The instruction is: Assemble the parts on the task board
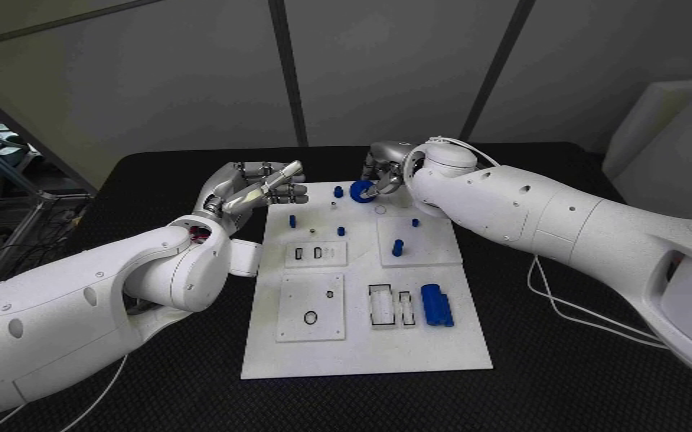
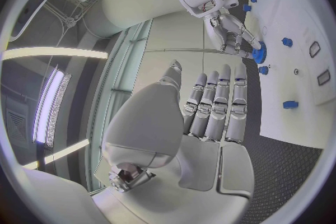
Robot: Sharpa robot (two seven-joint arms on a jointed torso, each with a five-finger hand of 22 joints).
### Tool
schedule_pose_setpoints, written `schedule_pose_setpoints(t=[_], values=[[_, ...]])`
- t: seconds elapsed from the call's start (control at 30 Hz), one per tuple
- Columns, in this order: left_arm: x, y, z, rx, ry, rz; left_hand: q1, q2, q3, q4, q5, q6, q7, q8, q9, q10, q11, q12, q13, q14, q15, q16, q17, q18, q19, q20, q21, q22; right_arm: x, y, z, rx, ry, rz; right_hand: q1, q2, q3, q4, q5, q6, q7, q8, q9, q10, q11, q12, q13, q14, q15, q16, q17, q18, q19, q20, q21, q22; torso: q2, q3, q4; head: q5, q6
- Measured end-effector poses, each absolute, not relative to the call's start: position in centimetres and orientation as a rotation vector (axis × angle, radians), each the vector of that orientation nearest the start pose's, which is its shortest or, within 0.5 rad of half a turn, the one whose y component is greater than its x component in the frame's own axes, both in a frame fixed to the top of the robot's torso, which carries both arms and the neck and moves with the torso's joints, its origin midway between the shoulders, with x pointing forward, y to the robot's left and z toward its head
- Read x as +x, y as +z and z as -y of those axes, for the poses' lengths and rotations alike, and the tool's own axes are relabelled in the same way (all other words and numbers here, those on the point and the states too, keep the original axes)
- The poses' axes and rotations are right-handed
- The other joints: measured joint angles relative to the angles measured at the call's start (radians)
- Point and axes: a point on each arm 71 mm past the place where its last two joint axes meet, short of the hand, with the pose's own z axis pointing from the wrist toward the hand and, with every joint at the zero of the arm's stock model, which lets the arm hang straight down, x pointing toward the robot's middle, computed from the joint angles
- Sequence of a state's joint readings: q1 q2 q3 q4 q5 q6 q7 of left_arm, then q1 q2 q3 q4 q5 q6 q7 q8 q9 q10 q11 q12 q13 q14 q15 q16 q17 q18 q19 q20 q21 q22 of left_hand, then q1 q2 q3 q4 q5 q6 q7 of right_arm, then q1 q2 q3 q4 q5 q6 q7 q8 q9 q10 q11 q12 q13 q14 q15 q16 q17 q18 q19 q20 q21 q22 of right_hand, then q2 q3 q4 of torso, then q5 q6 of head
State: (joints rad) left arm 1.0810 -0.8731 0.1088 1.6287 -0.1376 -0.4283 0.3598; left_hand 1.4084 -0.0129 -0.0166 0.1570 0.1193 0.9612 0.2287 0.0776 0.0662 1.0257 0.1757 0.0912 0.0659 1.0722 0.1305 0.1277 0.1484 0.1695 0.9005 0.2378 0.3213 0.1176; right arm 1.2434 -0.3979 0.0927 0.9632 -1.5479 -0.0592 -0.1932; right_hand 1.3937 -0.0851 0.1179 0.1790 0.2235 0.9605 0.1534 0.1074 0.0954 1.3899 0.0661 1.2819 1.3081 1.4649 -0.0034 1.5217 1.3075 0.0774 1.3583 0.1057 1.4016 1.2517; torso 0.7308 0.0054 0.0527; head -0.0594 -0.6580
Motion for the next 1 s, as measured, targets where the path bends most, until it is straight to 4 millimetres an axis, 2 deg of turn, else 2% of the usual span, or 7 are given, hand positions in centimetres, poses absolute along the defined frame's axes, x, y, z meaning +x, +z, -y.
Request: schedule_pose_setpoints(t=[0.67, 1.0], values=[[47.0, -17.1, -20.0, -1.071, -1.523, -1.379, 0.004, 0.004, 0.0, 0.0, 0.0, 0.0, 0.0, 0.0, 0.0, 0.0, 0.0, -0.003, 0.0, 0.0, 0.0, -0.004, 0.001, 0.0, 0.0, 0.0, 0.0, 0.0, 57.6, -16.7, 12.0, -0.285, 0.368, -1.71, 0.016, -0.005, 0.004, -0.021, 0.0, 0.0, 0.0, 0.0, -0.004, 0.0, 0.0, 0.0, -0.002, 0.0, 0.0, 0.0, 0.0, 0.0, 0.0, 0.0, 0.0, 0.002, 0.0, 0.0003, -0.0018, -0.003, -0.005], [47.0, -17.1, -20.0, -1.072, -1.523, -1.384, 0.004, 0.004, 0.0, 0.0, 0.0, 0.0, 0.0, -0.004, 0.0, -0.004, 0.004, -0.003, 0.0, 0.0, 0.0, -0.004, 0.001, 0.0, 0.0, 0.0, 0.0, -0.001, 57.7, -16.8, 12.4, -0.291, 0.354, -1.722, 0.016, -0.005, 0.004, -0.02, 0.027, 0.003, -0.003, -0.004, -0.005, 0.0, 0.0, 0.0, -0.003, 0.0, 0.0, 0.0, 0.0, 0.0, 0.0, 0.0, 0.0, 0.002, -0.001, 0.0001, 0.0001, -0.002, -0.007]])
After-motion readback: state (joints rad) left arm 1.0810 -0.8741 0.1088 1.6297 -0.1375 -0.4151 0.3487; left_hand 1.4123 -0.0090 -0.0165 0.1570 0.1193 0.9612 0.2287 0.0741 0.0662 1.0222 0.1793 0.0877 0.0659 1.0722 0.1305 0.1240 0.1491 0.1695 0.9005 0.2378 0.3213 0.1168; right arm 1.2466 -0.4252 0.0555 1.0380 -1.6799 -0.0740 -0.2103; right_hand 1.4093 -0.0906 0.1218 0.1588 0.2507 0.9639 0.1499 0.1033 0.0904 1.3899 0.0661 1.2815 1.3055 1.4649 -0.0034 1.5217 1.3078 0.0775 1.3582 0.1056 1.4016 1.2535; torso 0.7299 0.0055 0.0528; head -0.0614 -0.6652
